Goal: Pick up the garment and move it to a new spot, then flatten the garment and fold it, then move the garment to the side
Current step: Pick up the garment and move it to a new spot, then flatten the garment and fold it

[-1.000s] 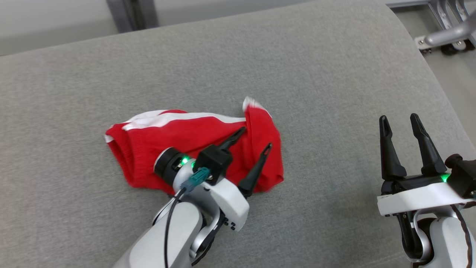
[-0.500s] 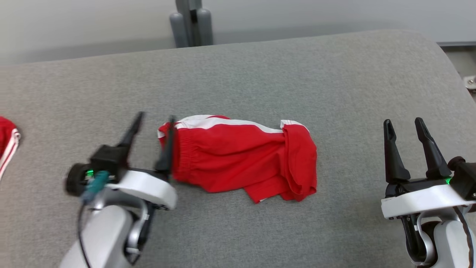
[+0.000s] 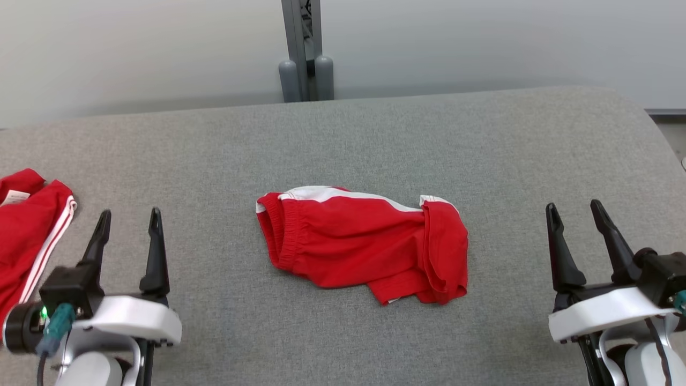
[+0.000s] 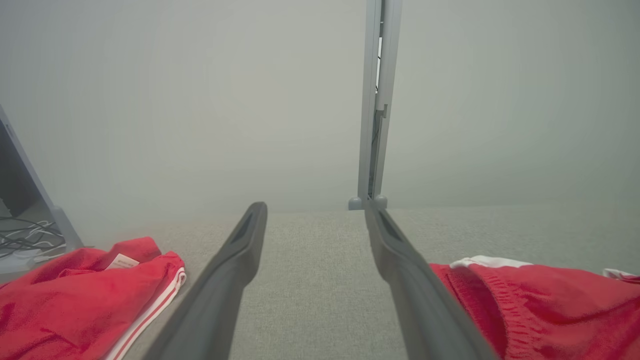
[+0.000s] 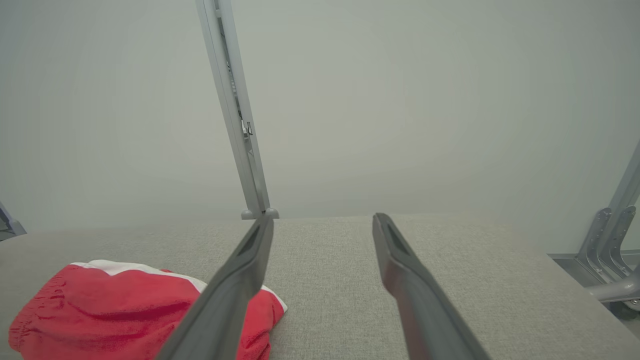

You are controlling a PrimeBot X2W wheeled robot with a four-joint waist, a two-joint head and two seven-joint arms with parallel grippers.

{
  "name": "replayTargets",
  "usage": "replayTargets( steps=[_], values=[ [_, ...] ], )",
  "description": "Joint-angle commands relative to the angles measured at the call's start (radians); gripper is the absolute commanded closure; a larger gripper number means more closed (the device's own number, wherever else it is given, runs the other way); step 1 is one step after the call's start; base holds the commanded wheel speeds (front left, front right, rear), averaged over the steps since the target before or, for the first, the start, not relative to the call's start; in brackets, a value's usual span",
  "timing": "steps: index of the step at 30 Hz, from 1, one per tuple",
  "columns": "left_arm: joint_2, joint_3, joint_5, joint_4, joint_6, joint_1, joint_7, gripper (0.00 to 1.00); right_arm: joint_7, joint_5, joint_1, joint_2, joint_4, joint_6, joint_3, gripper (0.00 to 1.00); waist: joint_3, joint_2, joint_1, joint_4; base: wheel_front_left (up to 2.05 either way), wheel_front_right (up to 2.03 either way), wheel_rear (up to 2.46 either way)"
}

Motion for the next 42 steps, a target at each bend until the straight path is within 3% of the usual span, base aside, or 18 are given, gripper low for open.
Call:
replayTargets(
  steps=[1,12,19,34,42],
  values=[
    [0.007,0.002,0.006,-0.017,0.01,0.022,0.006,0.0,0.008,-0.006,0.018,-0.005,-0.002,0.002,-0.002,0.0,-0.014,0.0,0.0,0.001,0.0,0.0,0.0],
    [0.036,-0.023,0.026,-0.141,0.079,0.155,0.081,0.0,0.045,-0.018,0.097,-0.005,-0.034,0.002,-0.025,0.0,-0.059,0.0,0.0,-0.003,0.0,0.0,0.0],
    [0.039,-0.032,0.026,-0.168,0.1,0.184,0.103,0.0,0.059,-0.015,0.113,-0.005,-0.056,0.002,-0.026,0.0,-0.065,0.0,0.0,-0.004,0.0,0.0,0.0],
    [0.044,-0.038,0.024,-0.182,0.109,0.165,0.116,0.0,0.066,-0.011,0.098,-0.005,-0.061,0.002,-0.025,0.0,-0.047,0.0,0.0,0.004,0.0,0.0,0.0],
    [0.033,-0.058,0.035,-0.183,0.085,0.11,0.109,0.0,0.116,-0.04,0.027,-0.005,0.012,0.002,0.023,0.0,-0.001,0.0,0.0,0.067,0.0,0.0,0.0]
  ],
)
